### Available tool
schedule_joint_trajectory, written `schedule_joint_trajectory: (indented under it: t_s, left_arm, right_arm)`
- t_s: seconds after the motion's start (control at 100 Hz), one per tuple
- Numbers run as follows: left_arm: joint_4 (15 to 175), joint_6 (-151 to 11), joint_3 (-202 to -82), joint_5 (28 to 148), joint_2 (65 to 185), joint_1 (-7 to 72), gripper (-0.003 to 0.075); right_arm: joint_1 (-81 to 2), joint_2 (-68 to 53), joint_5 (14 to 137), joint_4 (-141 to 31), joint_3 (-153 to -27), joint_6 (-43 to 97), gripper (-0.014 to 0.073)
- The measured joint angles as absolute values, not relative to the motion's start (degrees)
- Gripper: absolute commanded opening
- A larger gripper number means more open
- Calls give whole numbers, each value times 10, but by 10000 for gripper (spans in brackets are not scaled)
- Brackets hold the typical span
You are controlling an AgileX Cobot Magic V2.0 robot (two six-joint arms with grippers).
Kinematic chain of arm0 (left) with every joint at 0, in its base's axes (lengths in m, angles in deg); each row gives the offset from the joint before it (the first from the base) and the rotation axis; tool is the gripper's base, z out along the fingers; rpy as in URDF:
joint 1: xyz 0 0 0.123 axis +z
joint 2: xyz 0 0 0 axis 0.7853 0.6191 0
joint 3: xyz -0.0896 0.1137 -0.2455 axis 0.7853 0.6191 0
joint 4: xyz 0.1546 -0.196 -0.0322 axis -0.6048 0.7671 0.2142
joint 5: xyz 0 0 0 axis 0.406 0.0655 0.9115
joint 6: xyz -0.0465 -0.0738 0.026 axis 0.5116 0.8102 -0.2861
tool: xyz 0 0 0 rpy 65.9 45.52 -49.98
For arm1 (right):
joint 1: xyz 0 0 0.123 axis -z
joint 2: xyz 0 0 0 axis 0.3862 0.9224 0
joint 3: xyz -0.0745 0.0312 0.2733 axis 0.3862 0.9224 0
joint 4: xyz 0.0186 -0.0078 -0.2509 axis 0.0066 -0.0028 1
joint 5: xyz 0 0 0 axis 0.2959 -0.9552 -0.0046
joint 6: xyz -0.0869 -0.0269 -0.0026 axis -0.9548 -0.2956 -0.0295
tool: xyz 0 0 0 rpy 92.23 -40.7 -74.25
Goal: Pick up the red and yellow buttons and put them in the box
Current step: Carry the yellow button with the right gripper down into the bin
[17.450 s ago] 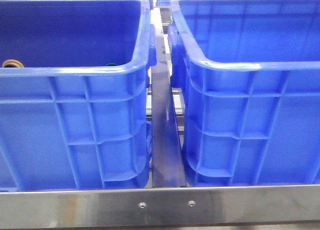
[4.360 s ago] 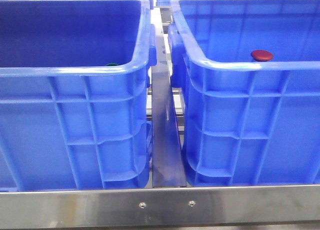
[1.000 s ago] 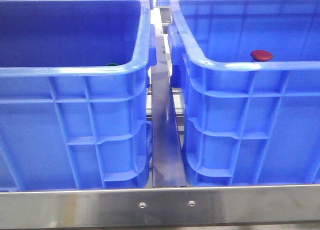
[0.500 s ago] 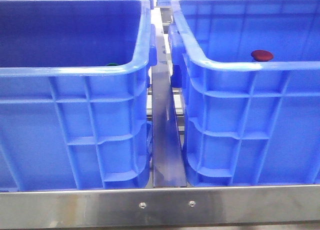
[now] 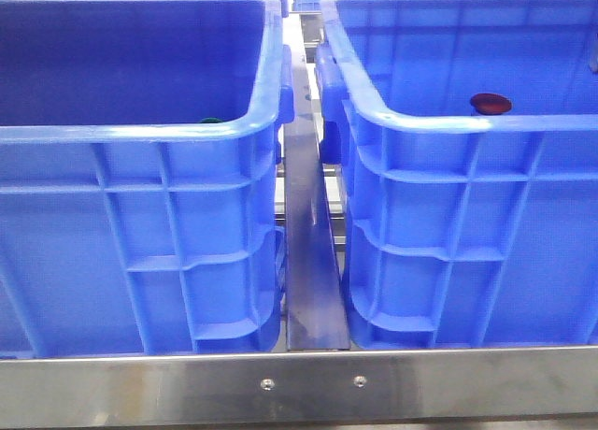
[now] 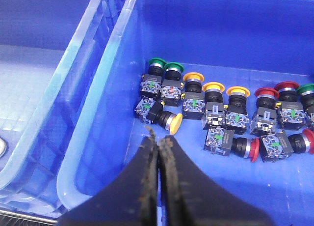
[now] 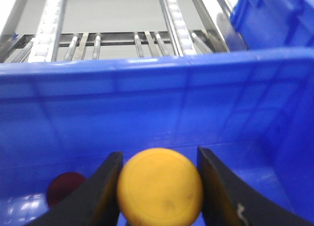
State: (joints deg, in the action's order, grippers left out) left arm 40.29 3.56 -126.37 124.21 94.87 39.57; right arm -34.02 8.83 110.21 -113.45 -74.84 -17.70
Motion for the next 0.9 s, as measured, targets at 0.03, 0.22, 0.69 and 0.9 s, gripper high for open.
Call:
schedule_joint_trajectory:
  t_s: [0.03,0.22,0.69,0.9]
  left_arm:
    - [403,36,-1264,1242,949,396,-19]
    - [403,36,-1264,1242,949,396,-19]
    - [403,36,-1264,1242,949,396,-19]
    - [403,36,-1264,1242,949,396,-19]
  right_arm:
    - [-329,95,1091,-1111,-748,-147,216]
    - [-282,139,1065,-969,-748,-27,216]
    - [-278,260,1165,-749,-759,205,216]
    - [-278,314,1167,-735,-789,219,216]
